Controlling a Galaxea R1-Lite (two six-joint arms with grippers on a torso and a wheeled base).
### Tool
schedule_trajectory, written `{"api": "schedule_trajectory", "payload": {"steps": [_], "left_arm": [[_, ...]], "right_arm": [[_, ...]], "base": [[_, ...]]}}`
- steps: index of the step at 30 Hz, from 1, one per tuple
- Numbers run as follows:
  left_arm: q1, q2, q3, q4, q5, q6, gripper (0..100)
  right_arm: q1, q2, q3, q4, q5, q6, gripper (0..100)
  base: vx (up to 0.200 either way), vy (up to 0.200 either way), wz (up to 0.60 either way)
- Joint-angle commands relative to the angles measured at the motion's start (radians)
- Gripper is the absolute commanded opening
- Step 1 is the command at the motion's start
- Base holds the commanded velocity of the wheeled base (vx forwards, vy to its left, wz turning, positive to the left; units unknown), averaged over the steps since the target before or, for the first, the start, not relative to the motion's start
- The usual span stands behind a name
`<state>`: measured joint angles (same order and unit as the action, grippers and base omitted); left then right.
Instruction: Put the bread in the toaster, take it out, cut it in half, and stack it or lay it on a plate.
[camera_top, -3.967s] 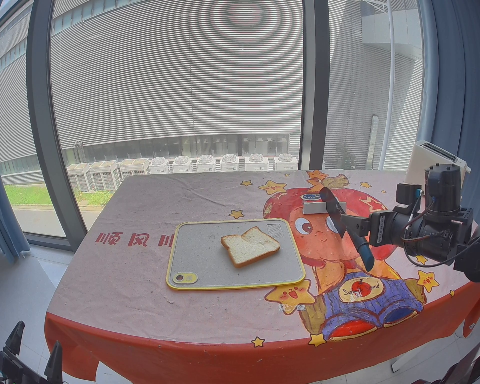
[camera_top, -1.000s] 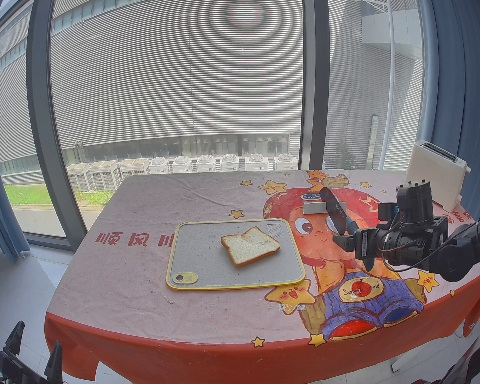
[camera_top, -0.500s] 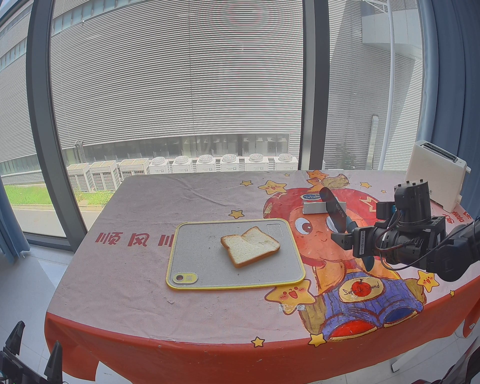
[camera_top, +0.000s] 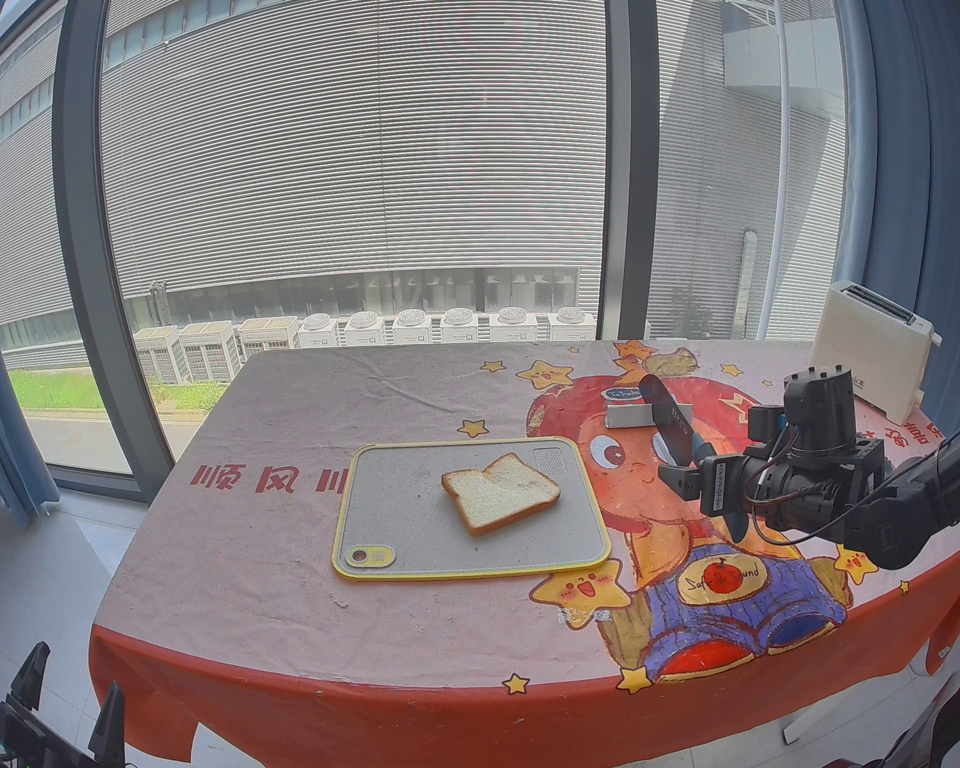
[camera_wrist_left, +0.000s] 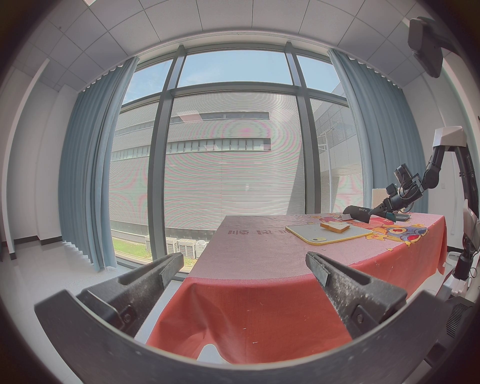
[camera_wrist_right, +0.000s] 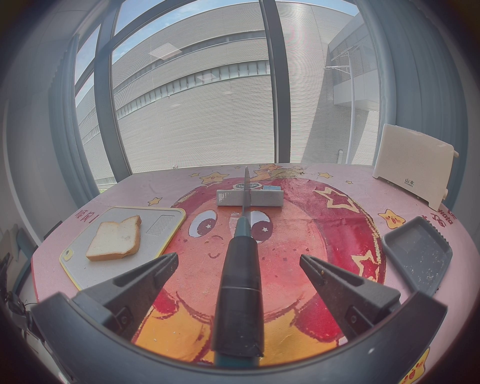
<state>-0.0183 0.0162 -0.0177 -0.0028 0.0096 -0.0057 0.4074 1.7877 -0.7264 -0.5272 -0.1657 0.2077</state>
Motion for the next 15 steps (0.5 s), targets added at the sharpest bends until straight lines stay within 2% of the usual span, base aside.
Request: {"api": "schedule_trajectory", "payload": {"steps": [1,7,8,15], "left_arm": [[0.000,-0.016,0.018,0.000,0.001,0.000,100],[0.000,-0.016,0.018,0.000,0.001,0.000,100],[0.000,-0.016,0.018,0.000,0.001,0.000,100],[0.000,-0.016,0.018,0.000,0.001,0.000,100]], "right_arm": [[0.001,0.002,0.001,0.000,0.000,-0.001,100],[0.002,0.002,0.001,0.000,-0.009,-0.001,100],[0.005,0.002,0.002,0.001,-0.012,-0.001,0],[0.014,-0.008,0.008,0.000,-0.012,0.001,0]], "base": [[0.000,0.000,0.00],[0.000,0.000,0.00],[0.000,0.000,0.00],[0.000,0.000,0.00]]}}
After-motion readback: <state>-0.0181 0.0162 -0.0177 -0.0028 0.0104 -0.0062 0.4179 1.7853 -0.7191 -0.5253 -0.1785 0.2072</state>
